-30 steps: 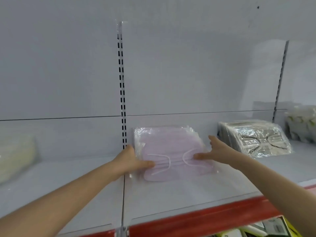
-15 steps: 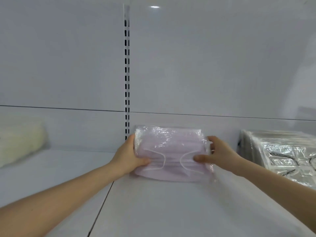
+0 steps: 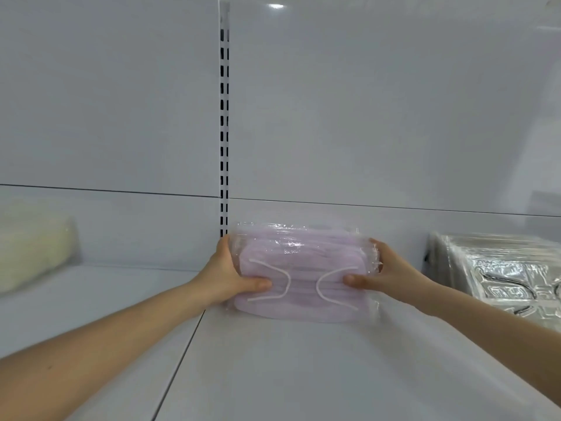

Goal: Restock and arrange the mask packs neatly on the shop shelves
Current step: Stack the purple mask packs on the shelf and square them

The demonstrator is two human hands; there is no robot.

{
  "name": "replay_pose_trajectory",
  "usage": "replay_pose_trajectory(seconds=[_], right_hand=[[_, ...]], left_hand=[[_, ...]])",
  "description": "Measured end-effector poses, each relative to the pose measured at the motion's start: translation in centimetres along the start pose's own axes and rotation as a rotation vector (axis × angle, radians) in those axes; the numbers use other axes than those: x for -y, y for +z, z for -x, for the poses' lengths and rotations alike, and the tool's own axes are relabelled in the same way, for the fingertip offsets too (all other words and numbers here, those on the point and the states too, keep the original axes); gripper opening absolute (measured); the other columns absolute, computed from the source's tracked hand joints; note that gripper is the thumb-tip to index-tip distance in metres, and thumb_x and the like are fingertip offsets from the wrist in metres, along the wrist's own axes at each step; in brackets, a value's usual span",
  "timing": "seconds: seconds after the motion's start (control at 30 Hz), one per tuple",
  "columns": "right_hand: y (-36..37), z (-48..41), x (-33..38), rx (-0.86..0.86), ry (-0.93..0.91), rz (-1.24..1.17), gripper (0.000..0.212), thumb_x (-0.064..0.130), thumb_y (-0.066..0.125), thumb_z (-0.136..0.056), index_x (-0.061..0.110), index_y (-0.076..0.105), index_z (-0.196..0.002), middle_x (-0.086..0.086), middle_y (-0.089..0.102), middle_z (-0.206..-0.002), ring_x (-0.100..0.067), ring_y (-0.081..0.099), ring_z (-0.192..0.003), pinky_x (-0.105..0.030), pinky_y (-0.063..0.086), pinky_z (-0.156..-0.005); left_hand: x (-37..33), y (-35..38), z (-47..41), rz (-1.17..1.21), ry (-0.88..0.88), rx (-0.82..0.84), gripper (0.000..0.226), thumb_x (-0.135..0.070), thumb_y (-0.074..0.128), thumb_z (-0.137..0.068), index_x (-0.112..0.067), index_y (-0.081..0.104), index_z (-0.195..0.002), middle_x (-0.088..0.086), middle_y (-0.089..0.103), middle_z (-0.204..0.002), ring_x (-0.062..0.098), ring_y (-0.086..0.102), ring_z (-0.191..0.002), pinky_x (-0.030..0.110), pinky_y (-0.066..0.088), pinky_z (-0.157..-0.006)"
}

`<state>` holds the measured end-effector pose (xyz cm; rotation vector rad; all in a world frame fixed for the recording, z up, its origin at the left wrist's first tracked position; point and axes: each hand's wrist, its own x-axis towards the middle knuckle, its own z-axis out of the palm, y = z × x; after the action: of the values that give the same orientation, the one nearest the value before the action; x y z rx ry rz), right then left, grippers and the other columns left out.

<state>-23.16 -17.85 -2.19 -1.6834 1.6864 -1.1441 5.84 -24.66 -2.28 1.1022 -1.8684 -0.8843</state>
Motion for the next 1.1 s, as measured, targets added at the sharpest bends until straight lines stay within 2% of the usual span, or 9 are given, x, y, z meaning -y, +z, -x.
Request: replay_pose_trajectory(seconds=[0.17, 0.23, 0.37, 0.53, 0.73, 0.8, 0.87, 0.97, 1.1], right_hand=[[0.3, -1.0, 0.2, 0.044, -0.032, -0.082, 0.114, 0.048, 0.09, -0.049, 0.023, 0.03, -0.142, 0.007, 0.058, -0.128, -0.009, 0.058, -0.115, -0.04, 0.045, -0.102], [0.5, -0.8, 0.6, 0.089, -0.068, -0.108, 0.096, 0.035, 0.089, -0.059, 0.023, 0.036, -0.138, 0.006, 0.061, -0.125, -0.011, 0.059, -0.114, -0.037, 0.047, -0.099], [1.0, -0.2, 1.6, 0.127, -0.12, -0.157, 0.061, 0.009, 0.076, -0.075, 0.021, 0.048, -0.127, 0.005, 0.067, -0.115, -0.012, 0.063, -0.108, -0.018, 0.051, -0.083], [0.8, -0.1, 2.8, 0.088, -0.14, -0.194, 0.036, 0.003, 0.068, -0.08, 0.02, 0.06, -0.11, 0.004, 0.072, -0.099, -0.011, 0.068, -0.093, -0.018, 0.053, -0.076], [1.0, 0.8, 2.3, 0.122, -0.079, -0.166, 0.056, 0.005, 0.073, -0.075, 0.026, 0.048, -0.12, 0.008, 0.066, -0.111, 0.001, 0.065, -0.097, -0.012, 0.05, -0.074], [0.9, 1.0, 2.1, 0.128, -0.071, -0.162, 0.06, 0.009, 0.075, -0.072, 0.024, 0.048, -0.123, 0.006, 0.065, -0.115, -0.004, 0.064, -0.103, -0.014, 0.051, -0.076], [0.5, 0.9, 2.0, 0.067, -0.012, -0.121, 0.08, 0.018, 0.08, -0.068, 0.022, 0.037, -0.136, 0.008, 0.054, -0.13, -0.009, 0.058, -0.111, -0.018, 0.048, -0.085], [-0.1, 1.0, 2.8, -0.08, -0.007, 0.069, 0.109, 0.024, 0.081, -0.064, 0.022, 0.013, -0.149, 0.005, 0.033, -0.145, -0.008, 0.038, -0.125, -0.02, 0.032, -0.096], [-0.2, 1.4, 5.2, -0.02, -0.197, 0.542, 0.117, 0.055, 0.074, -0.055, 0.025, 0.011, -0.149, 0.011, 0.02, -0.153, -0.008, 0.02, -0.14, -0.02, 0.016, -0.11]], left_hand=[[0.6, 0.2, -1.3, 0.01, 0.039, 0.008, 0.096, -0.022, 0.088, -0.06, -0.023, 0.025, -0.132, -0.005, 0.047, -0.125, 0.014, 0.049, -0.116, 0.024, 0.039, -0.091], [0.8, 0.2, -1.7, 0.027, 0.05, 0.015, 0.099, -0.022, 0.088, -0.059, -0.024, 0.023, -0.134, -0.007, 0.046, -0.125, 0.012, 0.048, -0.116, 0.022, 0.038, -0.092], [0.9, 0.4, -1.8, 0.085, 0.072, 0.073, 0.099, -0.017, 0.085, -0.061, -0.028, 0.021, -0.135, -0.019, 0.047, -0.116, 0.006, 0.049, -0.112, 0.009, 0.038, -0.081], [0.4, 0.0, -1.8, 0.177, 0.055, 0.07, 0.079, -0.013, 0.082, -0.069, -0.03, 0.03, -0.125, -0.014, 0.052, -0.115, -0.004, 0.052, -0.1, 0.013, 0.044, -0.078], [0.8, 0.0, -0.8, 0.133, 0.038, 0.087, 0.084, -0.009, 0.083, -0.066, -0.032, 0.025, -0.124, -0.019, 0.049, -0.111, -0.003, 0.052, -0.101, 0.012, 0.043, -0.077], [0.8, -0.1, -0.8, 0.129, 0.027, 0.082, 0.09, -0.013, 0.086, -0.063, -0.033, 0.023, -0.124, -0.019, 0.05, -0.113, 0.007, 0.053, -0.11, 0.019, 0.043, -0.087], [0.6, -0.3, -0.7, 0.134, 0.017, 0.065, 0.1, -0.019, 0.088, -0.06, -0.032, 0.017, -0.13, -0.019, 0.046, -0.121, 0.008, 0.048, -0.117, 0.022, 0.039, -0.095], [0.7, -0.8, -0.5, 0.112, 0.004, 0.039, 0.138, -0.041, 0.092, -0.042, -0.031, 0.003, -0.146, -0.009, 0.034, -0.143, 0.012, 0.041, -0.128, 0.033, 0.036, -0.108], [0.7, -0.7, 0.2, 0.093, -0.011, 0.053, 0.143, -0.048, 0.085, -0.035, -0.032, -0.002, -0.147, -0.008, 0.03, -0.148, 0.013, 0.038, -0.132, 0.035, 0.034, -0.11]])
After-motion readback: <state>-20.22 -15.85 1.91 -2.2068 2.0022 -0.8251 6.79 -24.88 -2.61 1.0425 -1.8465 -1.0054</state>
